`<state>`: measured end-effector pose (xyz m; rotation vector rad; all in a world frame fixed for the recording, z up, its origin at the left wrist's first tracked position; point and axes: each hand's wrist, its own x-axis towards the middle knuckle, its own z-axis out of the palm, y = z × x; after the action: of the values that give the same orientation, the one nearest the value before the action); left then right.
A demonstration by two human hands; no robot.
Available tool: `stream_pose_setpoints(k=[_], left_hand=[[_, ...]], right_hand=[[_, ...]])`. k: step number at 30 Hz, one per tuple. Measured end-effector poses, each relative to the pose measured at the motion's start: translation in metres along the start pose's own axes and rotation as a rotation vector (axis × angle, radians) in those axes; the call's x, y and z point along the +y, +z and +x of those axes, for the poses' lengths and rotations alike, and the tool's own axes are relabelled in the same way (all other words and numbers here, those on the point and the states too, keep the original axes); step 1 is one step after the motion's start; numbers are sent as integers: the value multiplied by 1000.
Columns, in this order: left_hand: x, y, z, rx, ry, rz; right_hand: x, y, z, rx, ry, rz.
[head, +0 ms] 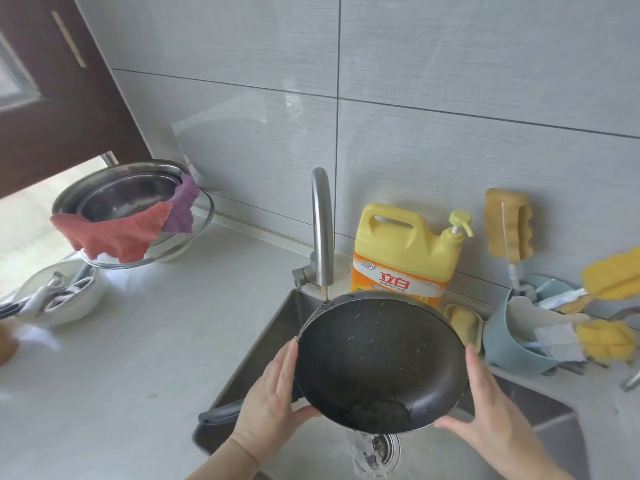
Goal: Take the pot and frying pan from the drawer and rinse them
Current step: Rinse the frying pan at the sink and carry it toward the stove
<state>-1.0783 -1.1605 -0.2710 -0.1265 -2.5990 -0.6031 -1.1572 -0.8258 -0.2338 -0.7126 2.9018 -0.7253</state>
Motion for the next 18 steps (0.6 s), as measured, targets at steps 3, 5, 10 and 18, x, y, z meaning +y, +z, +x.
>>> stream_pose_setpoints(k=[3, 5, 10, 18], left_hand=[[-11, -6, -7, -1, -52, 18], [-22, -11, -15, -2, -82, 36], [-49, -23, -35, -4, -151, 82], [-61, -33, -44, -54, -227, 75]], right_hand=[[-11, 5, 6, 23, -106, 16], [-16, 12, 13, 20, -143, 54], [-40, 27, 28, 26, -188, 55], [-46, 39, 34, 30, -218, 71]])
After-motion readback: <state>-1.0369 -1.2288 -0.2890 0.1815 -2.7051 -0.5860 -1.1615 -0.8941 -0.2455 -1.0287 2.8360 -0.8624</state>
